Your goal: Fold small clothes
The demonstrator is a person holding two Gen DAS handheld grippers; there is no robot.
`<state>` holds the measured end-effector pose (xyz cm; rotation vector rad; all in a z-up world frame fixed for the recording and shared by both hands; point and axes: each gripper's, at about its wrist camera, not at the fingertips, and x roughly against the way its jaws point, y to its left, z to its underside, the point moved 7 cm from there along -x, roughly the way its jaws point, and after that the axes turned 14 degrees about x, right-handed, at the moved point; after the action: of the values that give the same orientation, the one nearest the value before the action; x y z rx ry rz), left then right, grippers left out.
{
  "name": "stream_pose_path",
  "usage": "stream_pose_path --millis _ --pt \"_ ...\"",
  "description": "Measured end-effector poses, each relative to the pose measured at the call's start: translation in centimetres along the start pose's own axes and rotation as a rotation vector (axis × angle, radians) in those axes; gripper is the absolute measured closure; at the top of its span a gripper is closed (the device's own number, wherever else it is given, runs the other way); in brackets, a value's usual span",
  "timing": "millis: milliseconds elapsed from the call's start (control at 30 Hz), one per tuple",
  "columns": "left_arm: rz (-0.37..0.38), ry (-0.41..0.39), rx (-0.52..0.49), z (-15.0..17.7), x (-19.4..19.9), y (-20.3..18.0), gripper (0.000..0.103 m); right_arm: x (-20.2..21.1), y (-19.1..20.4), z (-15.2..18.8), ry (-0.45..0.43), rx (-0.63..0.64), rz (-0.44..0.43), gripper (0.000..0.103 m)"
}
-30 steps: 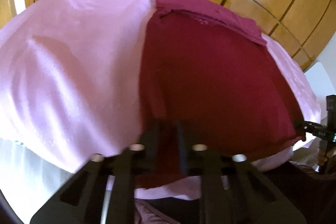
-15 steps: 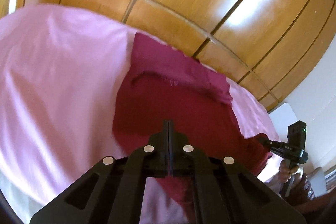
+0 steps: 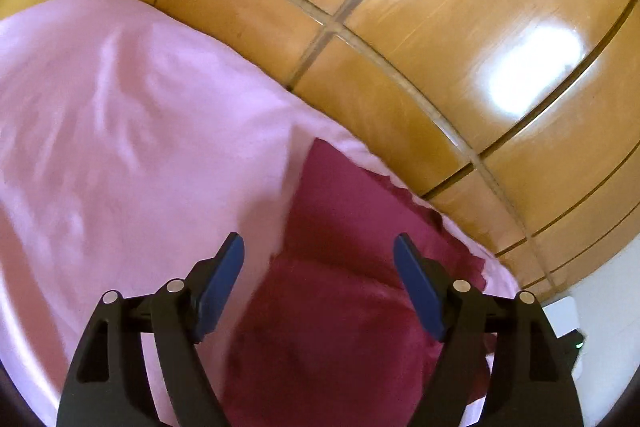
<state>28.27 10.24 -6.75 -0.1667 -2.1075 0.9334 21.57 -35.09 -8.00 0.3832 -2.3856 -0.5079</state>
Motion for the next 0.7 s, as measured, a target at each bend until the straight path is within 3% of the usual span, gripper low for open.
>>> stream_pose_path --millis 133,267,333,400,433,500,700 --pt "0.008 0.069 -0.025 2.5 0.7 3.4 0.028 2.6 -1.5 1.8 -0.016 0.011 0.003 0.012" --pt "0.038 0.147 -0.115 7.2 1.4 4.9 0.028 2.8 -1.5 6.0 0.058 0.074 0.044 0.013" --pt "0.038 0.193 -0.152 9.4 0.8 5.2 0.029 1.7 -1.1 7.6 0.1 0.11 0.065 0.018" --pt "0.021 0.211 -0.165 10.5 0.0 5.1 0.047 0.5 -0.5 8.3 0.116 0.128 0.084 0.042" --pt "-0.013 0.213 -0.181 10.9 -0.5 5.0 0.05 -0.5 -0.2 8.4 0.125 0.137 0.095 0.047" --pt "-0.053 0.205 -0.213 11.4 -0.7 4.7 0.075 -1.7 -0.1 8.2 0.138 0.159 0.154 0.058" --pt "-0.08 0.191 -0.279 12.7 1.1 4.3 0.085 -0.4 0.3 8.6 0.149 0.164 0.146 0.086"
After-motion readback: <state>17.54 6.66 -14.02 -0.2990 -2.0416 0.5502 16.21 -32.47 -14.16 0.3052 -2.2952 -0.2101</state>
